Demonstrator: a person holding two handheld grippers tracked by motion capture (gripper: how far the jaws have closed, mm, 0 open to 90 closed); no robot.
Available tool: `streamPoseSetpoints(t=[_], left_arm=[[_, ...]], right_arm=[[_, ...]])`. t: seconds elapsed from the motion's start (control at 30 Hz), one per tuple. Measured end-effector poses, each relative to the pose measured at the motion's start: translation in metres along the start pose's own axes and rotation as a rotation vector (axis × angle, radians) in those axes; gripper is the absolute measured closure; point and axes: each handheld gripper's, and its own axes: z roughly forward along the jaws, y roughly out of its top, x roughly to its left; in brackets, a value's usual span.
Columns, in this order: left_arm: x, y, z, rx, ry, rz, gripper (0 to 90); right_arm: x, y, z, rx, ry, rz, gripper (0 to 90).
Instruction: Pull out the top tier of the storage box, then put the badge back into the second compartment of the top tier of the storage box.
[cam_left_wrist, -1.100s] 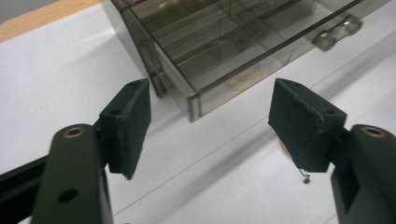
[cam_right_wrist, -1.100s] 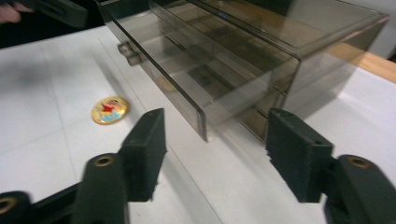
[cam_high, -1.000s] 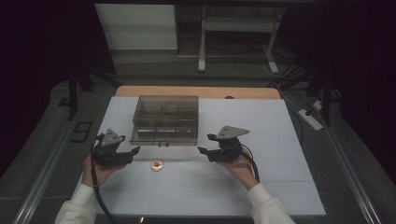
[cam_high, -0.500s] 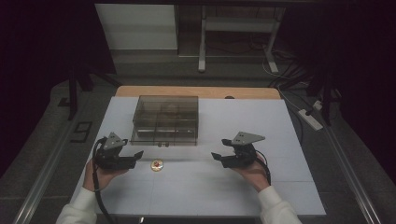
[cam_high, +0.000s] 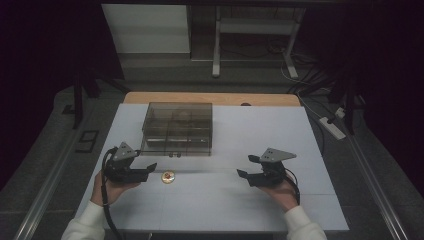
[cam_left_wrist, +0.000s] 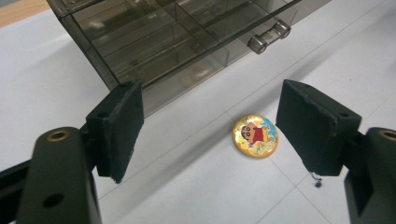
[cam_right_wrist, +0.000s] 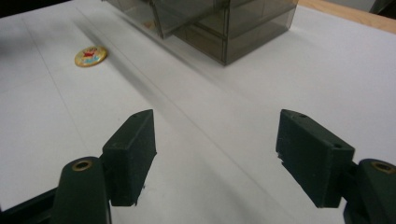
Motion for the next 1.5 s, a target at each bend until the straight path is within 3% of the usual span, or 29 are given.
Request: streamPoseSetpoints(t=[0.3, 0.6, 1.17, 1.5], left_arm=[[-0.013, -0.001, 0.002, 0.02, -0.024, 0.015, 23.7], [-0.017, 0.001, 0.004, 0.033, -0.046, 0.014, 22.6], [-0.022, -0.002, 0.011, 0.059, -0.078, 0.022, 22.3], [-0.024, -0.002, 0.029, 0.111, -0.093, 0.028, 22.1]], right_arm=[[0.002, -0.021, -0.027, -0.003, -0.03, 0.014, 27.2], [-0.003, -0.039, -0.054, -0.008, -0.056, 0.029, 27.1], [-0.006, -0.041, -0.056, -0.002, -0.061, 0.023, 27.1], [-0.008, -0.042, -0.054, 0.011, -0.062, 0.019, 26.9]])
